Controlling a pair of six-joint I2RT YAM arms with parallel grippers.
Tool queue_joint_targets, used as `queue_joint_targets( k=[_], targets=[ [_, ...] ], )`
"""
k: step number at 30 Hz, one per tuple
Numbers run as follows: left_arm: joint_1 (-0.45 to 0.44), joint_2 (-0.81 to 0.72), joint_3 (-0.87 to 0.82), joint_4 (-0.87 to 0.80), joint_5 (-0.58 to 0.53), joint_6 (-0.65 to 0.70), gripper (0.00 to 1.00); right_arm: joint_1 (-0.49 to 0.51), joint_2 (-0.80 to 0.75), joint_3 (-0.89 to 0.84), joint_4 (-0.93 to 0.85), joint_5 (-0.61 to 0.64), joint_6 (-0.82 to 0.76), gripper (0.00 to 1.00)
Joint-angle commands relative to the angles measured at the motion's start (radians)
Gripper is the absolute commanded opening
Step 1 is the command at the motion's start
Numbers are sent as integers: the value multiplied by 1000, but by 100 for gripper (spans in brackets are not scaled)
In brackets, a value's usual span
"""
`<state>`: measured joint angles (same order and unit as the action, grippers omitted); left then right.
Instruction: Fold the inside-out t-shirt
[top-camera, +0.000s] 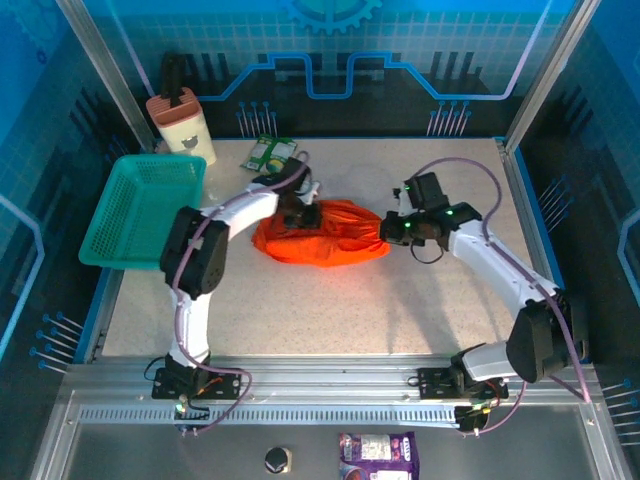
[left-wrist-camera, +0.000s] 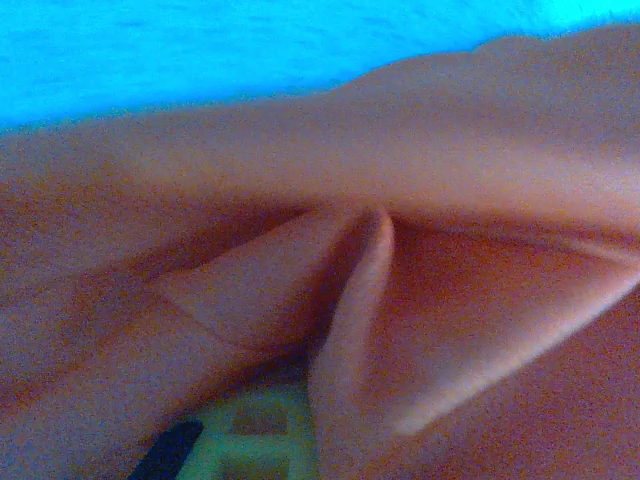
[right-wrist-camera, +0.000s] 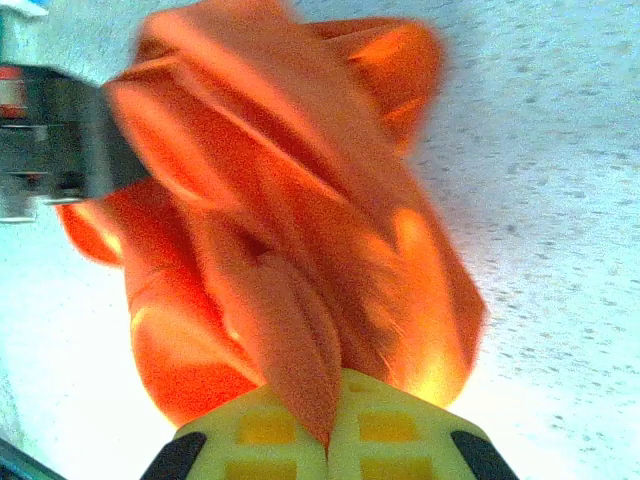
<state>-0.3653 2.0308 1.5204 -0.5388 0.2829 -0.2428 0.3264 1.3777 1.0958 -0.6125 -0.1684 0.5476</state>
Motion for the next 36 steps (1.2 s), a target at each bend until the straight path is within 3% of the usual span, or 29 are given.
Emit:
queue_joint_targets(
  k=[1, 8, 13, 17, 21, 24, 28, 36],
  targets=[
    [71, -137, -71, 24, 128, -41, 0, -96, -11, -58, -1, -49, -37, 0],
    [179, -336, -220, 26, 327, -79, 0, -254, 124, -86, -12, 47, -108, 0],
    [212, -409, -289, 70, 476, -137, 0, -267, 239, -32, -21, 84, -107, 0],
    [199, -402, -305, 12, 443, -104, 0, -173, 222, 13, -34, 95, -111, 20],
    [182, -364, -339, 29, 427, -105, 0, -49, 183, 76, -101, 166, -95, 33],
    [157, -339, -343, 35, 412, -101, 0, 41, 158, 113, -124, 170, -76, 37],
    [136, -313, -339, 37, 405, -96, 0, 156, 180, 164, -91, 80, -44, 41],
    [127, -310, -347, 29, 392, -86, 0, 301, 372, 307, 28, -56, 35, 46]
  ],
)
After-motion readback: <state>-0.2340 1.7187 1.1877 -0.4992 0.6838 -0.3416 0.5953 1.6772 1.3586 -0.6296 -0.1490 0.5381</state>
